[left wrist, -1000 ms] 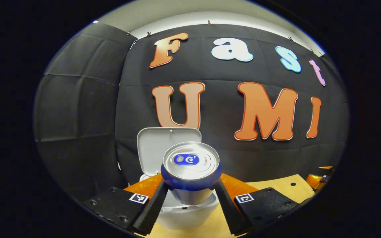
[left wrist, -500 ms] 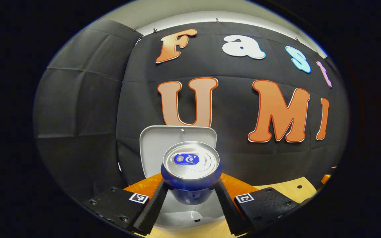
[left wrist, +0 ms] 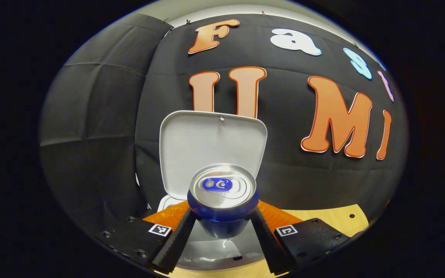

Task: Press the lid of the desktop garbage bin to open it, pick up the crumpled paper on the desktop and throw it into the bin, then pick up the pop can on the desktop and drop it into the bin, and finally close the garbage bin lid.

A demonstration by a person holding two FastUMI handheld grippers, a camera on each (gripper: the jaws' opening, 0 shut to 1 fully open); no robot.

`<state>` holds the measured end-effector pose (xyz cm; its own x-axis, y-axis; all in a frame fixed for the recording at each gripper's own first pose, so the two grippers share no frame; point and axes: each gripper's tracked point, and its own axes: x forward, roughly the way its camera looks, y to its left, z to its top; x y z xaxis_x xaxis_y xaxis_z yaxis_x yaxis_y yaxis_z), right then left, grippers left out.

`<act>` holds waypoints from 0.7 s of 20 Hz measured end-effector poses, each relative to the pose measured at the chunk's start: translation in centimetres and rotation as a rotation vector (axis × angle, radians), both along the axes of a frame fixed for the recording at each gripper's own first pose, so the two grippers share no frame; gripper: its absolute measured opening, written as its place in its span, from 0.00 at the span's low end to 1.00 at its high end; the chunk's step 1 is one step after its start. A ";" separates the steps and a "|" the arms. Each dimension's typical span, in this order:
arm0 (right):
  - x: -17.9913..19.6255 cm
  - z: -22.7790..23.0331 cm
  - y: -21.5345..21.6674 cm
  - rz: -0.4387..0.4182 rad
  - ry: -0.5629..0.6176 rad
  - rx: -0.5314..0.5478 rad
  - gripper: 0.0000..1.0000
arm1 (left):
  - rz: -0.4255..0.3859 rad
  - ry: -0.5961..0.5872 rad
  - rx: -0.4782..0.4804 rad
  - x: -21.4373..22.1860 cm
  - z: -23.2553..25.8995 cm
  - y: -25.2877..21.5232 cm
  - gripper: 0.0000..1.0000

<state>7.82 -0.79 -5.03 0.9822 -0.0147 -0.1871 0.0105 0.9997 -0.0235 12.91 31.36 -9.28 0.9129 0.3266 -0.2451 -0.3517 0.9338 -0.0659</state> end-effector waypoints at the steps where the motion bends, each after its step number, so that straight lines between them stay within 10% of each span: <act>1: -0.1 0.1 -0.2 -0.005 -0.002 0.001 0.94 | 0.000 0.006 -0.011 0.1 -0.4 -0.1 0.83; 14: -2.2 1.6 -1.5 -0.019 -0.013 0.006 0.94 | -0.004 -0.019 0.033 -0.5 1.4 -0.6 0.88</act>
